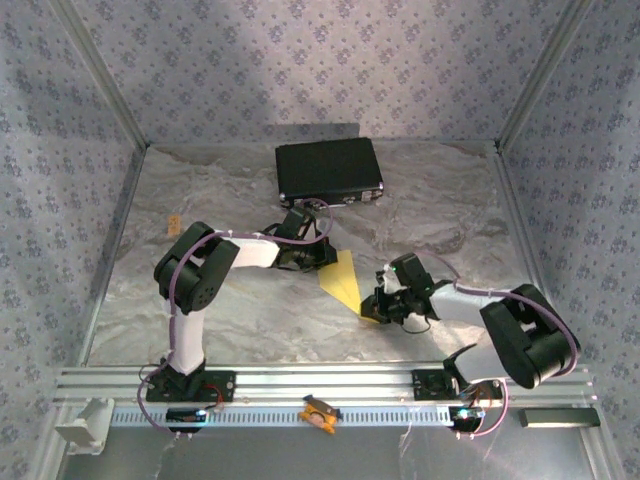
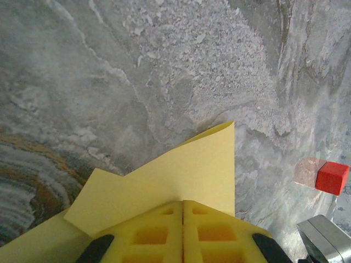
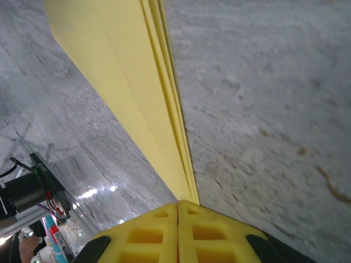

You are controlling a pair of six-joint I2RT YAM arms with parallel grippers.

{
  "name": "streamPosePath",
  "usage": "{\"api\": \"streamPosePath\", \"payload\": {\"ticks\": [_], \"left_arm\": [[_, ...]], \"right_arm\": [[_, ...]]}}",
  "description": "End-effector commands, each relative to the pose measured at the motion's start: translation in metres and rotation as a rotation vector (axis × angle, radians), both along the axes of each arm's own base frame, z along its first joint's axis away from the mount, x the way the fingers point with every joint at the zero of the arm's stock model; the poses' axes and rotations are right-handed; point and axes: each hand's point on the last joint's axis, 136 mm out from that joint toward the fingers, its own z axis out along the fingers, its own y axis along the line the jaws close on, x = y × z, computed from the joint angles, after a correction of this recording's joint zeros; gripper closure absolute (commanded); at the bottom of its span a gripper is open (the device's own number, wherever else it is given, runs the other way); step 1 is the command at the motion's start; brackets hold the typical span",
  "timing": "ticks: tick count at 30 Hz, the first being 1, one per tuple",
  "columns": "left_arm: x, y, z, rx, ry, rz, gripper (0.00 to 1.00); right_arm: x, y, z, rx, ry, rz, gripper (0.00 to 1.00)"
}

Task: Fold a paper plane with a square sheet of paper (pick it up from the middle)
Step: Fourth fold the wing at the center of the table.

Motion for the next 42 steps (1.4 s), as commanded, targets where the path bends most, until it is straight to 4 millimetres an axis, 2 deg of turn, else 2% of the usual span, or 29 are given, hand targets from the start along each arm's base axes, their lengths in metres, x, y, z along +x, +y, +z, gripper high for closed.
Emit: {"api": "streamPosePath", "payload": {"ticks": [1, 15, 19, 22, 28, 42], "left_arm": [[-0.012, 0.023, -0.033, 0.107, 0.077, 0.037, 0.93], [-0.014, 0.025, -0.032, 0.109, 0.078, 0.044, 0.93], [-0.014, 0.025, -0.031, 0.109, 0.079, 0.042, 0.93], [-0.014, 0.025, -0.032, 0.11, 0.084, 0.043, 0.93], [-0.014, 0.026, -0.031, 0.11, 0.088, 0.046, 0.93], [-0.015, 0.026, -0.034, 0.103, 0.101, 0.054, 0.93]], "right_arm": [[-0.01, -0.01, -0.003, -0.059, 0.035, -0.016, 0.91], [0.005, -0.006, 0.02, -0.045, -0.022, -0.039, 0.88], [0.004, -0.006, 0.024, -0.028, -0.012, -0.055, 0.76], [0.004, -0.009, 0.022, -0.03, 0.012, -0.081, 0.68], [0.004, -0.008, 0.021, 0.029, 0.063, -0.11, 0.66], [-0.006, -0.006, 0.002, 0.023, 0.154, -0.1, 0.65]]}}
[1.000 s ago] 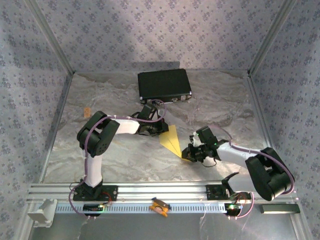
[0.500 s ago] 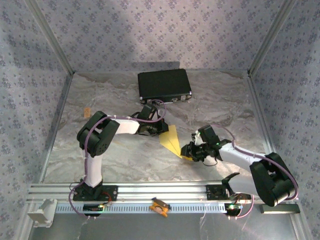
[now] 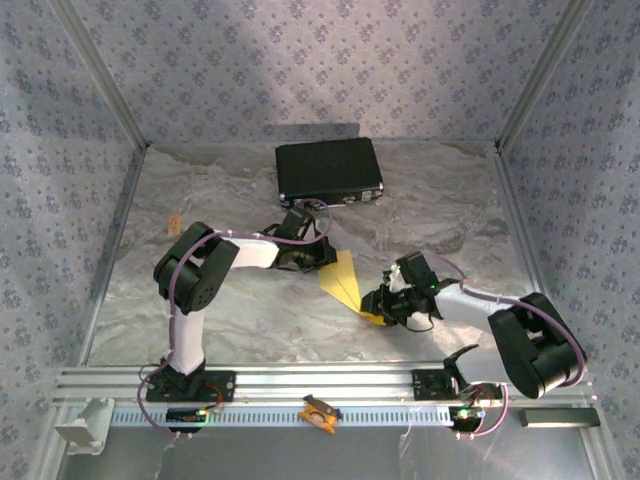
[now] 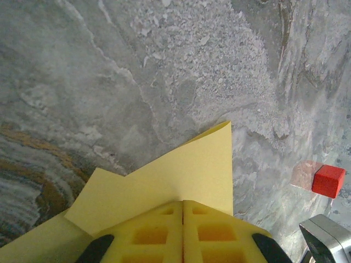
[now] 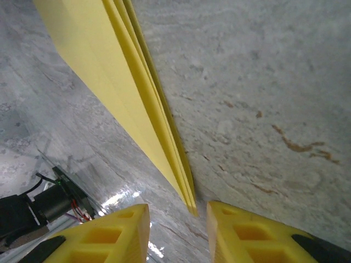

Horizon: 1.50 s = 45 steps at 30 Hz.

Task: Fold a paper plane with a square sheet of paper (pick it up from the middle)
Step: Turn over the paper at the center of the table.

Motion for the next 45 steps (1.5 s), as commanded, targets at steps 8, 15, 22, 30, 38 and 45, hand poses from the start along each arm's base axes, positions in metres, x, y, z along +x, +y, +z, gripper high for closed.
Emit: {"api": "streamPosePath", "payload": {"ticks": [8, 15, 22, 30, 38, 45], "left_arm": [[-0.015, 0.025, -0.035, 0.107, 0.093, 0.041, 0.93], [-0.015, 0.025, -0.034, 0.105, 0.09, 0.041, 0.93], [-0.015, 0.024, -0.034, 0.098, 0.093, 0.041, 0.93], [-0.015, 0.023, -0.031, 0.094, 0.09, 0.036, 0.93], [-0.014, 0.021, -0.029, 0.087, 0.088, 0.036, 0.92], [-0.014, 0.021, -0.028, 0.089, 0.087, 0.035, 0.92]], "right_arm": [[0.005, 0.01, 0.003, 0.048, -0.009, 0.008, 0.67], [0.012, 0.007, 0.006, 0.061, -0.054, -0.004, 0.67], [0.02, 0.01, 0.011, 0.091, -0.105, 0.002, 0.67], [0.032, 0.014, 0.024, 0.152, -0.138, -0.003, 0.68], [0.04, 0.018, 0.024, 0.17, -0.14, 0.003, 0.7], [0.041, 0.013, 0.016, 0.152, -0.127, 0.003, 0.77]]}}
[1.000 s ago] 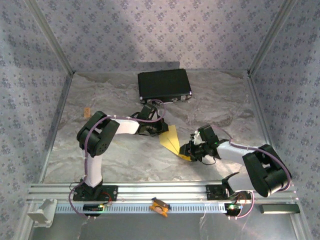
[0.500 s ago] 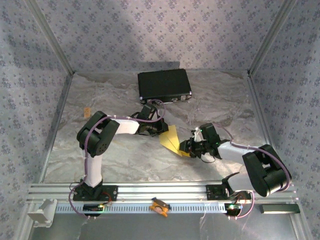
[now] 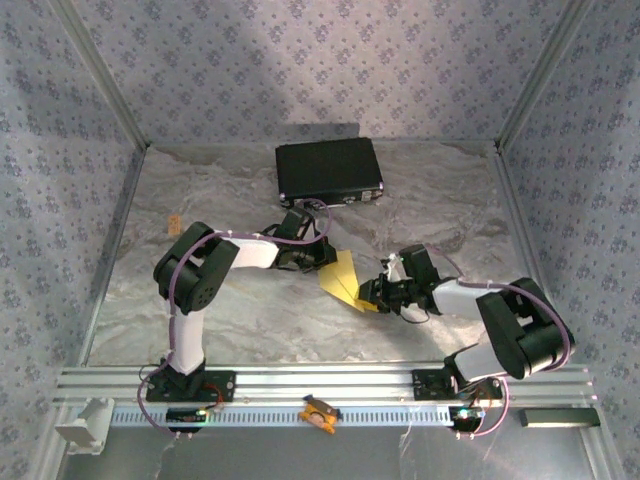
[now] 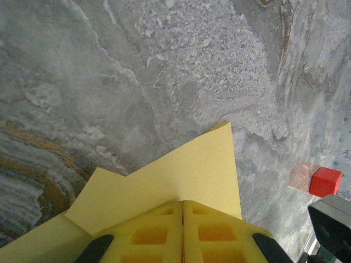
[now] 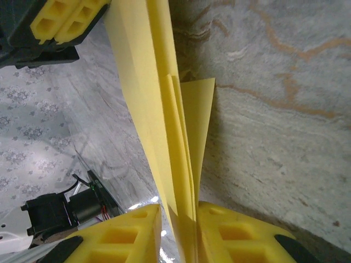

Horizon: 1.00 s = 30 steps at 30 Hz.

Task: Fold a paper plane with a square sheet of paper (pick it up from the middle)
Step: Turn over the paper at the center of the table.

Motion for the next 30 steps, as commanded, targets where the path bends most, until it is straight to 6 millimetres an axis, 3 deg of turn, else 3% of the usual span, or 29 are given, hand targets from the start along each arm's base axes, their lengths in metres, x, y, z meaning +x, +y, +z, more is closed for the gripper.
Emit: {"api": "streamPosePath", "payload": {"ticks": [1, 6, 10, 14, 18, 27, 30], "left_arm": [[-0.014, 0.022, -0.028, 0.095, 0.079, 0.025, 0.92], [-0.01, 0.016, -0.01, 0.055, 0.045, 0.021, 0.86], [-0.005, 0.015, 0.028, 0.019, -0.043, 0.01, 0.75], [-0.002, 0.027, 0.067, 0.034, -0.156, 0.034, 0.6], [-0.001, 0.045, 0.096, 0.056, -0.255, 0.087, 0.56], [-0.003, 0.096, 0.122, 0.14, -0.398, 0.236, 0.48], [-0.004, 0.11, 0.121, 0.155, -0.404, 0.265, 0.47]], "right_arm": [[0.006, 0.001, 0.003, 0.013, -0.02, 0.017, 0.8], [0.005, 0.001, 0.006, 0.031, -0.031, 0.03, 0.91], [0.006, -0.003, 0.01, -0.014, -0.059, 0.028, 0.95], [0.008, -0.009, 0.021, -0.126, -0.15, 0.049, 0.95], [0.012, -0.015, 0.04, -0.28, -0.284, 0.088, 0.95], [0.02, -0.041, 0.069, -0.751, -0.54, 0.115, 0.96], [0.021, -0.049, 0.076, -0.908, -0.595, 0.109, 0.96]]}}
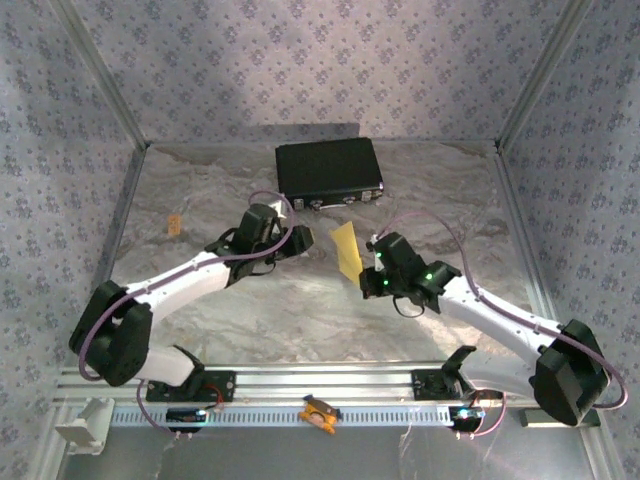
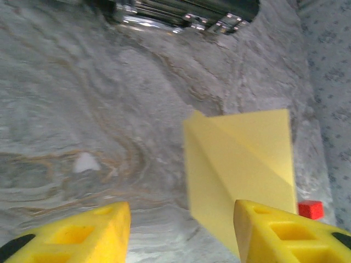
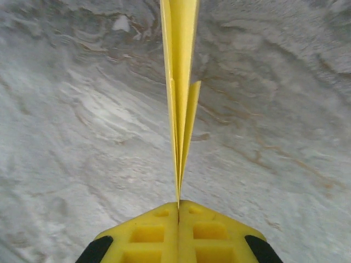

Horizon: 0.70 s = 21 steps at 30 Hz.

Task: Fold a paper plane with a square sheet of paper (pick it up from the middle)
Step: Turn over the paper at the center of the table.

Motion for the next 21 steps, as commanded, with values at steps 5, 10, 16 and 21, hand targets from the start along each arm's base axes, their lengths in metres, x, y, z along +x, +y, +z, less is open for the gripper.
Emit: {"api": "streamPosePath", "payload": {"ticks": [5, 10, 16, 21], "left_arm": [[-0.001, 0.039, -0.006, 0.054, -0.018, 0.09, 0.47], [-0.004, 0.058, -0.007, 0.046, -0.016, 0.141, 0.46], [-0.008, 0.073, -0.008, 0.06, -0.015, 0.188, 0.45], [-0.009, 0.09, -0.009, 0.096, -0.003, 0.247, 0.45]], "right_arm": [[0.009, -0.052, 0.016, -0.484, -0.219, -0.138, 0.96], [0.007, -0.052, 0.017, -0.616, -0.262, -0.125, 0.96], [0.004, -0.032, 0.002, -0.695, -0.237, -0.029, 0.96], [-0.001, -0.008, -0.024, -0.763, -0.161, 0.086, 0.94]]}}
